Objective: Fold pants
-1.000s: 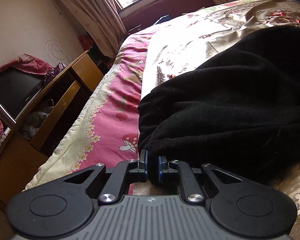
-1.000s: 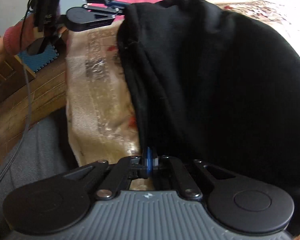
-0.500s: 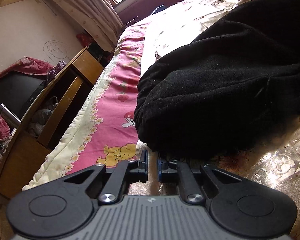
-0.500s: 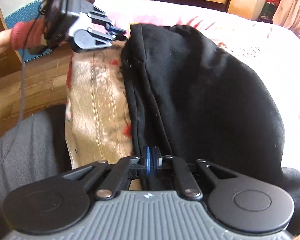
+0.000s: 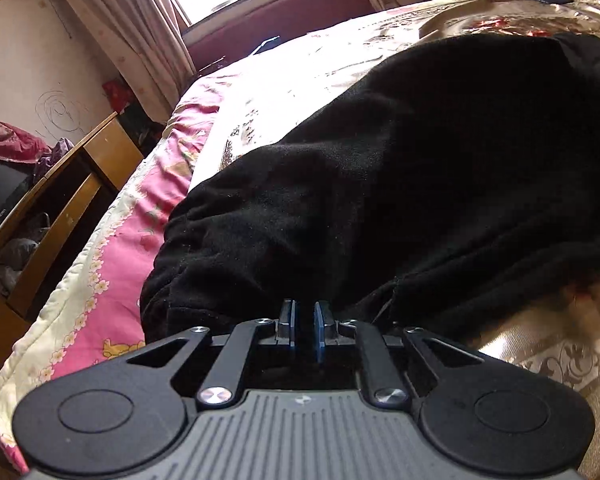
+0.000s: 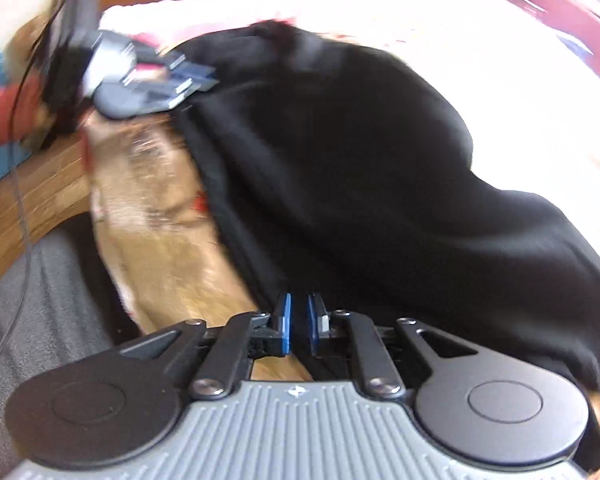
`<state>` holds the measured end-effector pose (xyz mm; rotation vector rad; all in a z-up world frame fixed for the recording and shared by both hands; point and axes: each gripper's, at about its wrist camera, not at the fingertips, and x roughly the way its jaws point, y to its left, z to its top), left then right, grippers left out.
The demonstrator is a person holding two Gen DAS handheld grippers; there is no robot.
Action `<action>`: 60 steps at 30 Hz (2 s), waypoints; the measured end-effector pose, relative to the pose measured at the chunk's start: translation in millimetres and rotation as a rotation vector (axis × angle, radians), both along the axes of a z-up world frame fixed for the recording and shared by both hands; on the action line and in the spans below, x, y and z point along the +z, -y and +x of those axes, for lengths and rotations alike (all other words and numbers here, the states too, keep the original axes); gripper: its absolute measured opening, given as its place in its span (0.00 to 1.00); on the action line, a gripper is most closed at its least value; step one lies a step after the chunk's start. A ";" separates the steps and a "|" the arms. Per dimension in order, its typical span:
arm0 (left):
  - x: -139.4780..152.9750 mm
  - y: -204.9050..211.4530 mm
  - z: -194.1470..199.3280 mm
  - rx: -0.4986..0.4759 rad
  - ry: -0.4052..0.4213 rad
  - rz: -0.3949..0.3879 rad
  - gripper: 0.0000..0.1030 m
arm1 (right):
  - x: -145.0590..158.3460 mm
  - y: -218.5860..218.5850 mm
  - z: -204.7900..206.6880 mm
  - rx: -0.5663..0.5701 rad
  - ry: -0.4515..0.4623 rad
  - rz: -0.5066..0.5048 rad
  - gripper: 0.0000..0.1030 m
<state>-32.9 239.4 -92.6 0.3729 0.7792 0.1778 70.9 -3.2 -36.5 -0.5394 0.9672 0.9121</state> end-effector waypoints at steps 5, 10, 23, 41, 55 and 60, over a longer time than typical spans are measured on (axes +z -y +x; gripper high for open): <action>32.0 29.8 -4.9 0.005 0.080 -0.097 0.25 | 5.7 81.4 56.3 -0.387 0.004 0.084 0.20; 38.7 98.0 23.6 -0.169 0.050 -0.198 0.30 | 2.3 156.5 113.1 -0.669 -0.001 0.215 0.26; 29.0 192.6 76.6 -0.320 -0.007 -0.216 0.31 | -78.4 283.2 186.1 -1.197 -0.142 0.743 0.33; 56.2 224.1 47.4 -0.398 0.033 -0.157 0.40 | 78.1 310.5 46.2 -0.970 0.152 0.811 0.07; 13.7 283.7 44.3 -0.542 -0.105 -0.109 0.44 | -75.1 378.2 41.9 -1.370 -0.105 0.924 0.19; 18.9 298.0 50.9 -0.595 -0.094 -0.112 0.44 | -77.0 396.2 42.8 -1.440 -0.123 0.977 0.06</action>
